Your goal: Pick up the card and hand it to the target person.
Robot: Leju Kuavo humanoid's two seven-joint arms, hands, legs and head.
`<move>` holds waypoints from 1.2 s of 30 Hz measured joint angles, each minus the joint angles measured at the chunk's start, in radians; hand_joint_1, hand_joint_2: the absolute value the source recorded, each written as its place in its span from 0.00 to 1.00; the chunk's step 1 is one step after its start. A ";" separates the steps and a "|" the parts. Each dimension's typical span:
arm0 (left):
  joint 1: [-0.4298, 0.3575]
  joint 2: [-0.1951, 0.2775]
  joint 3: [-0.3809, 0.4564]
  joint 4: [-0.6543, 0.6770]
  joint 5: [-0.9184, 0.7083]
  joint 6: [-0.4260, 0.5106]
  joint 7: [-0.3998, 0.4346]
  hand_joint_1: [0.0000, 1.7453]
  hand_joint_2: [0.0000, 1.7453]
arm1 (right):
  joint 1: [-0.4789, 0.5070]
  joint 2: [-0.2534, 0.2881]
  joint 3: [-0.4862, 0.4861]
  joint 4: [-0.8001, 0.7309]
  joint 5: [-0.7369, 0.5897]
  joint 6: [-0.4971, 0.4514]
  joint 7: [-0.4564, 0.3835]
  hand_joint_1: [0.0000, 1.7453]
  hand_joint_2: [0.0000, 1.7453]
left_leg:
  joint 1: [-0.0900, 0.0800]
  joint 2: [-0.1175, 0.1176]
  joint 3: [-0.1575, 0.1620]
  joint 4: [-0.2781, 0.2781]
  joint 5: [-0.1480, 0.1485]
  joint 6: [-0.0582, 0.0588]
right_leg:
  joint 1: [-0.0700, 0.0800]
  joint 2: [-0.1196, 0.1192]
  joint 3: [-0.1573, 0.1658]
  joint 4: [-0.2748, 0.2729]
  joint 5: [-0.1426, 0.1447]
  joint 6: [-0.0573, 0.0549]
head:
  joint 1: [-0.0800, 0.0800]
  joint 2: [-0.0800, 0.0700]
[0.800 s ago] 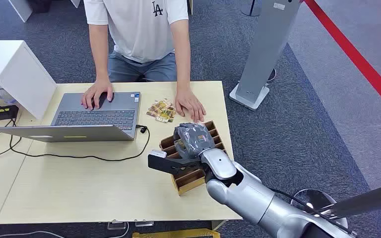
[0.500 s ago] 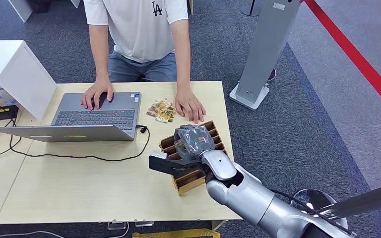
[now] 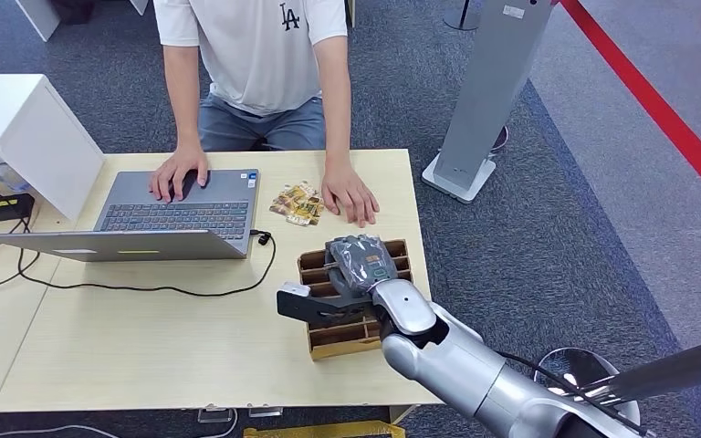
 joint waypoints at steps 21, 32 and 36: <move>0.000 0.000 0.000 0.000 -0.009 0.001 -0.017 0.00 0.00 | -0.068 -0.018 -0.018 -0.153 -0.014 0.026 0.014 0.97 1.00 | 0.000 0.000 0.000 0.000 0.000 0.000 | 0.000 0.000 0.000 0.000 0.000 0.000 | -0.001 0.000; 0.001 0.000 0.000 0.000 0.000 0.006 -0.024 0.00 0.00 | -0.117 -0.058 -0.059 -0.373 0.048 -0.139 -0.007 0.97 1.00 | 0.000 0.000 0.000 0.000 0.000 0.000 | 0.000 0.000 0.000 0.000 0.000 0.000 | 0.000 0.000; 0.001 -0.004 0.000 0.000 -0.004 0.006 -0.026 0.00 0.00 | -0.080 -0.062 -0.066 -0.388 0.115 -0.257 -0.047 0.97 1.00 | 0.000 0.000 0.000 0.000 0.000 0.000 | 0.000 0.000 0.000 0.000 0.000 0.000 | 0.000 0.000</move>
